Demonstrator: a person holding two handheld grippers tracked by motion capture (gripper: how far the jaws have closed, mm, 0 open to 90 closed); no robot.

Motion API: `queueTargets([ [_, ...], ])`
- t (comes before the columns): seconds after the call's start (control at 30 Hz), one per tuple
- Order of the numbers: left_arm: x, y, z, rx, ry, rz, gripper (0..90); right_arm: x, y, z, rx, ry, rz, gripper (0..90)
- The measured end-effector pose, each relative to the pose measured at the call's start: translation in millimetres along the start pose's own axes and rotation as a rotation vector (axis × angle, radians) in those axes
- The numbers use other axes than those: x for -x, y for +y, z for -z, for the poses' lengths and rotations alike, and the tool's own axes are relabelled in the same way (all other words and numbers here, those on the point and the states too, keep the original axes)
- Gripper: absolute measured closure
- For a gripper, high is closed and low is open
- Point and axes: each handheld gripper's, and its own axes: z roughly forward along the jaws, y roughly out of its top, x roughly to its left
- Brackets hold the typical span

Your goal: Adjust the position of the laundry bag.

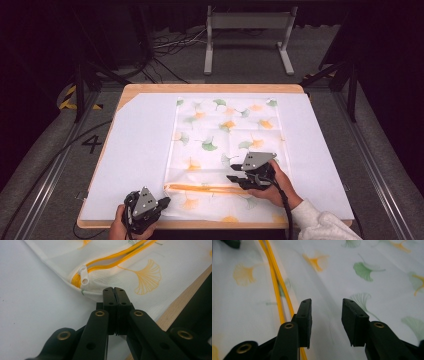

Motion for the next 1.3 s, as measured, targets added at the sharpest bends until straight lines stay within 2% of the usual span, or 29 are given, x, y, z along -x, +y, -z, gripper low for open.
queueTargets([
  [0.07, -0.6, 0.5, -0.4, 0.000, -0.003, -0.005, 88.6, -5.1, 13.9, -3.5, 0.041, 0.028, -0.016, 62.9],
  [0.1, -0.4, 0.7, -0.5, 0.002, 0.001, -0.005, 88.7, -11.6, 26.8, -9.0, 0.066, 0.045, -0.016, 62.7],
  [0.2, 1.0, 1.7, 0.2, 0.007, 0.006, -0.024, 88.7, -25.8, 48.9, -25.7, 0.092, 0.087, -0.017, 60.6],
  [0.27, 1.4, 2.4, 0.5, 0.010, 0.009, -0.040, 88.6, -38.0, 64.2, -42.0, 0.106, 0.119, -0.021, 55.7],
  [0.37, 0.9, 2.6, 0.2, 0.013, 0.006, -0.055, 88.7, -52.9, 80.7, -65.0, 0.115, 0.128, -0.022, 51.2],
  [0.4, 0.5, 2.6, 0.0, 0.012, 0.004, -0.059, 88.7, -52.9, 80.7, -65.0, 0.115, 0.128, -0.022, 51.2],
  [0.5, -0.1, 2.4, 0.5, 0.015, 0.001, -0.063, 88.7, -60.2, 90.8, -83.7, 0.112, 0.139, -0.035, 50.8],
  [0.6, -0.1, 2.5, 0.0, 0.015, -0.002, -0.069, 88.7, -60.9, 95.8, -97.3, 0.102, 0.154, -0.073, 51.3],
  [0.63, -0.1, 2.8, -0.1, 0.014, -0.003, -0.071, 88.7, -61.4, 97.1, -101.2, 0.095, 0.148, -0.078, 51.5],
  [0.73, -0.1, 2.7, -1.4, 0.010, -0.007, -0.077, 88.7, -64.2, 99.9, -110.6, 0.083, 0.177, -0.089, 51.8],
  [0.83, 0.9, 3.5, -2.8, 0.006, -0.007, -0.088, 88.7, -68.6, 102.3, -117.9, 0.051, 0.171, -0.072, 52.0],
  [1.0, 0.9, 2.9, -2.0, 0.010, -0.006, -0.080, 88.7, -72.0, 99.8, -123.8, 0.002, 0.170, -0.035, 51.3],
  [1.17, 1.3, 3.0, -2.6, 0.007, -0.006, -0.080, 88.7, -69.4, 91.5, -124.4, -0.030, 0.188, -0.037, 50.0],
  [1.3, 1.2, 2.9, -2.0, 0.017, -0.002, -0.077, 88.7, -66.3, 85.6, -122.3, -0.071, 0.183, 0.009, 56.7],
])
